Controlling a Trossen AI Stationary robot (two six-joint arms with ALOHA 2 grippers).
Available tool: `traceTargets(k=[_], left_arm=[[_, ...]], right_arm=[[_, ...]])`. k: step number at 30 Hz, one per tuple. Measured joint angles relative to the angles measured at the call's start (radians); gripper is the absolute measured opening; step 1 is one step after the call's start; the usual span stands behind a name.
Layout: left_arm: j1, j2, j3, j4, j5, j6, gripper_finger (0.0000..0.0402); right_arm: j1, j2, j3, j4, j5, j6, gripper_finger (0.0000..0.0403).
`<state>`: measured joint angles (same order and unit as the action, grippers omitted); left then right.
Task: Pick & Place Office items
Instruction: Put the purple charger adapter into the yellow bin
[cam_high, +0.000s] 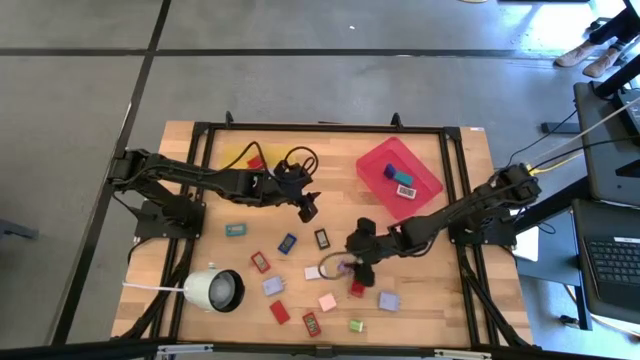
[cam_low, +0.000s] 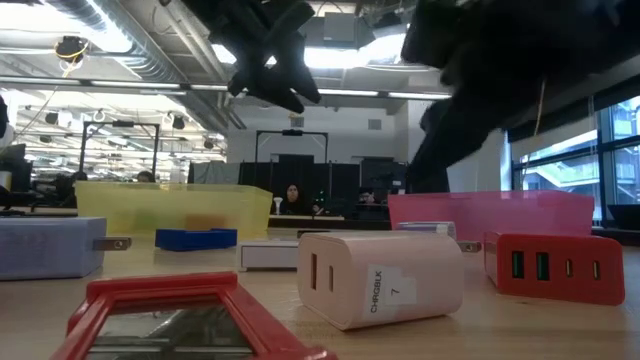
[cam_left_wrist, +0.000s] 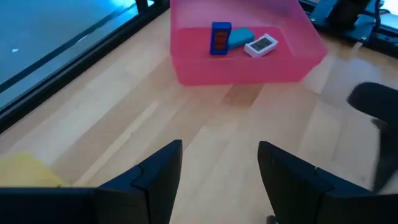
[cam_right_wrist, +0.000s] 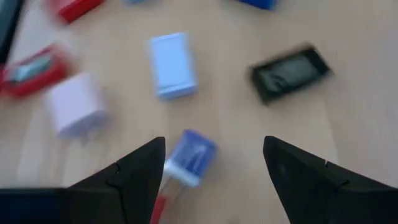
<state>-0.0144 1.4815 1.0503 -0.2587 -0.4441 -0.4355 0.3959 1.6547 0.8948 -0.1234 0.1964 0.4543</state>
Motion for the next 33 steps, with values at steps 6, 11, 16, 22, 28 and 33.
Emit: traceTargets(k=[6, 11, 16, 22, 28, 33], left_arm=[[-0.006, 0.000, 0.000, -0.073, 0.097, -0.032, 0.0208], [-0.006, 0.000, 0.000, -0.156, 0.166, -0.079, 0.0208], [-0.006, 0.000, 0.000, -0.186, 0.177, -0.079, 0.0208], [-0.006, 0.000, 0.000, -0.187, 0.177, -0.077, 0.0208], [-0.006, 0.000, 0.000, -0.187, 0.177, -0.059, 0.0208], [-0.006, 0.000, 0.000, -0.187, 0.177, -0.041, 0.0208]], right_arm=[[0.003, 0.028, 0.000, 0.037, 0.033, 0.206, 0.0275], [0.032, 0.028, 0.011, 0.049, 0.029, 0.178, 0.0274], [0.036, 0.060, 0.011, 0.035, 0.041, 0.192, 0.0274], [0.036, 0.110, 0.011, 0.047, 0.022, 0.218, 0.0274], [0.034, 0.155, 0.012, 0.058, -0.004, 0.226, 0.0274], [0.027, 0.175, 0.012, 0.046, 0.022, 0.201, 0.0274]])
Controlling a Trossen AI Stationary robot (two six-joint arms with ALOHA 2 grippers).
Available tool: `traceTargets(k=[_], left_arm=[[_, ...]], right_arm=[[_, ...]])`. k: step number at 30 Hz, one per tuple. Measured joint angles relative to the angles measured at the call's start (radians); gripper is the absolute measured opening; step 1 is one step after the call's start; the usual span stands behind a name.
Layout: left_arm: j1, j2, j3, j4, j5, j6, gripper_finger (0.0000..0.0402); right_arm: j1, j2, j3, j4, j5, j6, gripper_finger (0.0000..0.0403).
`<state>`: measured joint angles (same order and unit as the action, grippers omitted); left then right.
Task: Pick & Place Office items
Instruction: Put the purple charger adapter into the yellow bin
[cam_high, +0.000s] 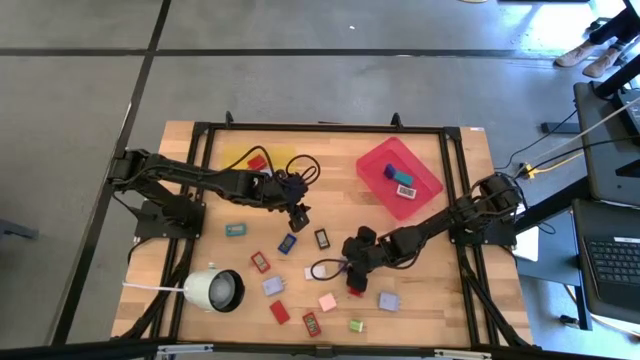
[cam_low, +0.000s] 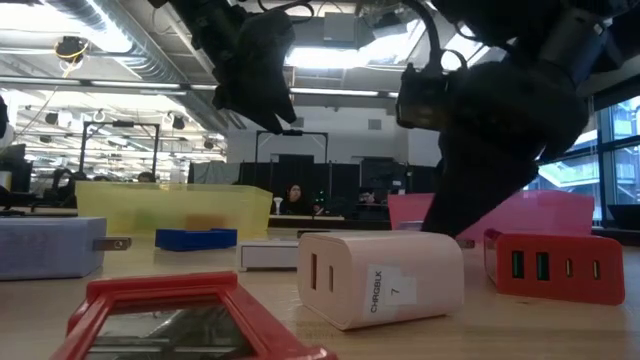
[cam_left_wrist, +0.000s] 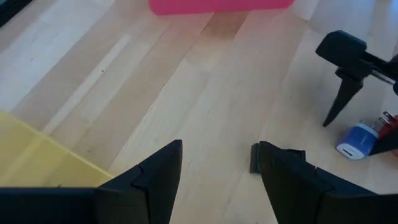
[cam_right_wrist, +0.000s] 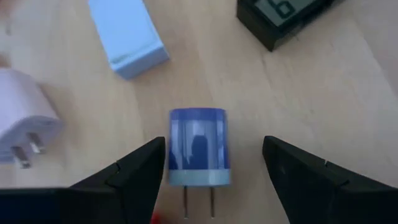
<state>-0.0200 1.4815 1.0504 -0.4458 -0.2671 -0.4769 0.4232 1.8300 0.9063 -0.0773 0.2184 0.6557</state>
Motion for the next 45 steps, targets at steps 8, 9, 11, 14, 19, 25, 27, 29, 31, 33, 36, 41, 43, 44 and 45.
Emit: traceTargets(k=[8, 9, 11, 14, 19, 25, 27, 29, 31, 33, 36, 41, 43, 44, 45], left_arm=[[0.000, 0.000, 0.000, 0.000, 0.000, 0.001, 0.0208], [0.000, 0.000, 0.000, 0.000, 0.000, 0.001, 0.0208], [0.000, 0.000, 0.000, 0.000, 0.000, 0.010, 0.0208], [0.000, 0.000, 0.000, 0.000, 0.000, 0.030, 0.0208], [0.000, 0.000, 0.000, 0.001, 0.000, 0.021, 0.0208], [0.008, 0.000, 0.000, 0.038, 0.027, -0.072, 0.0208], [0.011, 0.000, 0.000, 0.090, 0.086, -0.063, 0.0208], [0.009, 0.000, 0.000, 0.161, 0.153, -0.045, 0.0208], [0.008, 0.000, 0.000, 0.249, 0.188, -0.050, 0.0208], [0.008, 0.000, 0.000, 0.345, 0.191, -0.074, 0.0208], [0.009, 0.000, 0.000, 0.483, 0.187, -0.115, 0.0208], [0.022, 0.000, 0.000, 0.636, 0.189, -0.139, 0.0208], [0.035, 0.000, 0.000, 0.646, 0.197, -0.138, 0.0209], [0.042, 0.000, 0.000, 0.646, 0.209, -0.134, 0.0212], [0.049, 0.000, 0.000, 0.645, 0.219, -0.133, 0.0216]], right_arm=[[-0.006, 0.000, 0.000, -0.031, 0.027, -0.038, 0.0235], [-0.007, 0.000, 0.000, -0.032, 0.028, -0.047, 0.0225], [-0.007, 0.000, 0.000, -0.035, 0.029, -0.071, 0.0201], [-0.010, 0.000, 0.000, -0.034, 0.029, -0.091, 0.0160], [-0.025, -0.012, 0.000, -0.035, 0.028, -0.120, 0.0137], [-0.073, -0.088, -0.001, -0.065, 0.054, -0.224, 0.0137], [-0.096, -0.134, -0.001, -0.090, 0.096, -0.269, 0.0138], [-0.117, -0.186, -0.001, -0.109, 0.134, -0.321, 0.0142], [-0.131, -0.244, -0.001, -0.123, 0.172, -0.383, 0.0143], [-0.140, -0.303, -0.001, -0.116, 0.211, -0.451, 0.0143], [-0.144, -0.389, -0.001, -0.119, 0.278, -0.551, 0.0143], [-0.144, -0.499, 0.000, -0.116, 0.385, -0.696, 0.0143], [-0.146, -0.529, -0.001, -0.116, 0.417, -0.747, 0.0143], [-0.148, -0.539, 0.000, -0.109, 0.430, -0.770, 0.0143], [-0.151, -0.547, 0.000, -0.103, 0.437, -0.796, 0.0143]])
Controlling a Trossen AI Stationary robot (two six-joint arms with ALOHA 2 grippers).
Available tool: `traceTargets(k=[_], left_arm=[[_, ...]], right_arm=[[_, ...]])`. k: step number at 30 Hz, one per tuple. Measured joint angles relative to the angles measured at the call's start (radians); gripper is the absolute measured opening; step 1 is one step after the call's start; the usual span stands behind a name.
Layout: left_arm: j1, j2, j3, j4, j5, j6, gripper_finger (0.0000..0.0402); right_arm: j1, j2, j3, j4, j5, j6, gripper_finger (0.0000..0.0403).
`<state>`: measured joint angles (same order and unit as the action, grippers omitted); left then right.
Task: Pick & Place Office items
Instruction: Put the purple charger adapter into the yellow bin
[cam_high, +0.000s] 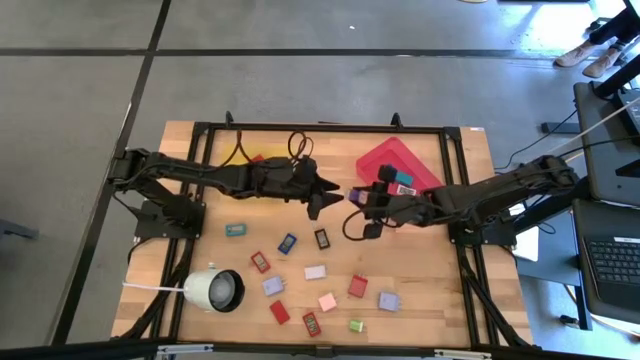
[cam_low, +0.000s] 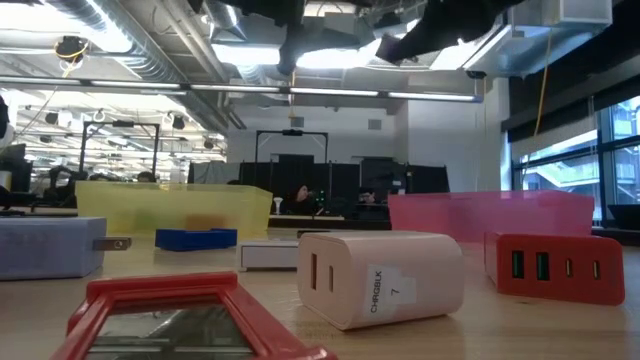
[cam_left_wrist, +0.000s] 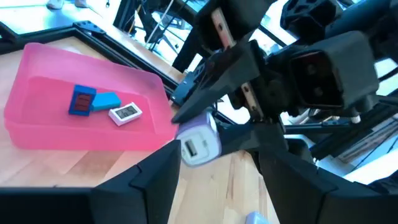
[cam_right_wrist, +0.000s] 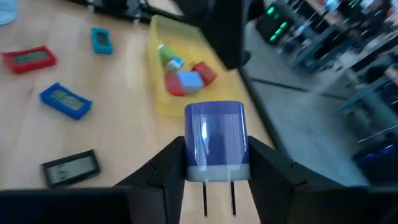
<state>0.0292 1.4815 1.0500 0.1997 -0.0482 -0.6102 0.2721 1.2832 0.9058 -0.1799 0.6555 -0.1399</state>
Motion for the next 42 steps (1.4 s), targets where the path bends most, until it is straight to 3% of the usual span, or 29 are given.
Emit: traceTargets(k=[11, 25, 35, 42], left_arm=[[0.047, 0.007, -0.001, 0.006, 0.009, -0.063, 0.0262], [0.107, 0.007, -0.001, 0.036, 0.012, -0.139, 0.0265], [0.111, 0.006, 0.001, 0.079, 0.026, -0.128, 0.0265], [0.110, 0.007, 0.001, 0.074, 0.025, -0.126, 0.0265]], right_arm=[[-0.060, 0.004, 0.000, 0.113, -0.023, -0.160, 0.0144], [-0.098, 0.004, 0.000, 0.201, -0.016, -0.311, 0.0145], [-0.150, 0.006, 0.000, 0.276, -0.138, -0.314, 0.0145], [-0.177, 0.006, 0.000, 0.274, -0.152, -0.268, 0.0145]])
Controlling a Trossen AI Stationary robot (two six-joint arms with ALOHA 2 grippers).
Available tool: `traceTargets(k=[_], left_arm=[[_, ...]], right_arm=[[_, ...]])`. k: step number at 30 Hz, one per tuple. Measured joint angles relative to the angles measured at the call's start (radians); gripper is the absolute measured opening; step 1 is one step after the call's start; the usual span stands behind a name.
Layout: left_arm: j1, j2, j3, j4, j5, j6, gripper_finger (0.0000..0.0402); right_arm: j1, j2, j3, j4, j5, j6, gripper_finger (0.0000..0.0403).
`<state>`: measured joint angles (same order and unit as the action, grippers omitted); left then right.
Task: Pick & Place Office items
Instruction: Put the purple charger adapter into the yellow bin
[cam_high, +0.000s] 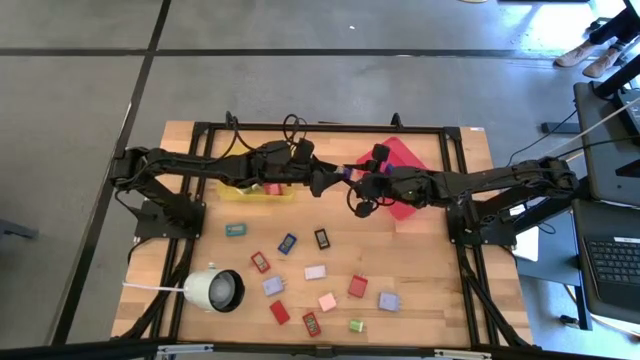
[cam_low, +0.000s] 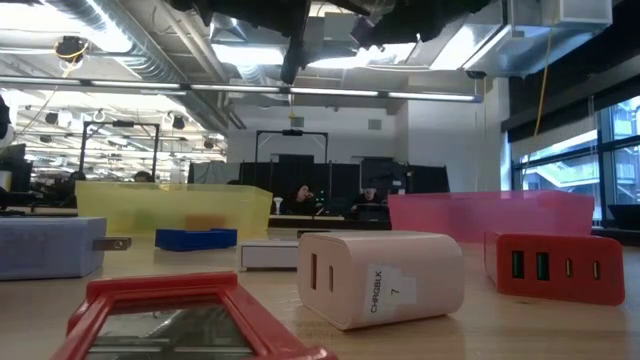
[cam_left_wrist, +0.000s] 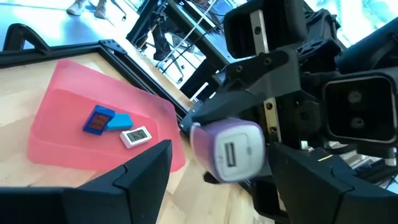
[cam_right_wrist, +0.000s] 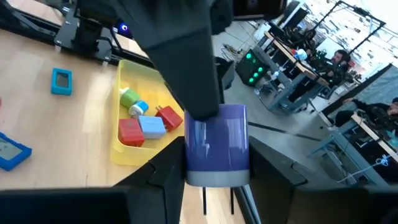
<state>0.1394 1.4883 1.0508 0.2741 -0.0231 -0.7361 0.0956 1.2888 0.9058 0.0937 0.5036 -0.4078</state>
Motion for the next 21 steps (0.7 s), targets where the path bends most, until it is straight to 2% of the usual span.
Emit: traceTargets(k=[10, 21], left_arm=[[0.000, 0.000, 0.000, -0.009, -0.030, 0.015, 0.0265], [0.000, 0.001, 0.000, -0.024, -0.050, 0.021, 0.0265]], right_arm=[[-0.024, 0.052, 0.000, 0.026, 0.001, 0.010, 0.0145], [-0.035, 0.055, 0.000, 0.037, 0.002, 0.014, 0.0145]])
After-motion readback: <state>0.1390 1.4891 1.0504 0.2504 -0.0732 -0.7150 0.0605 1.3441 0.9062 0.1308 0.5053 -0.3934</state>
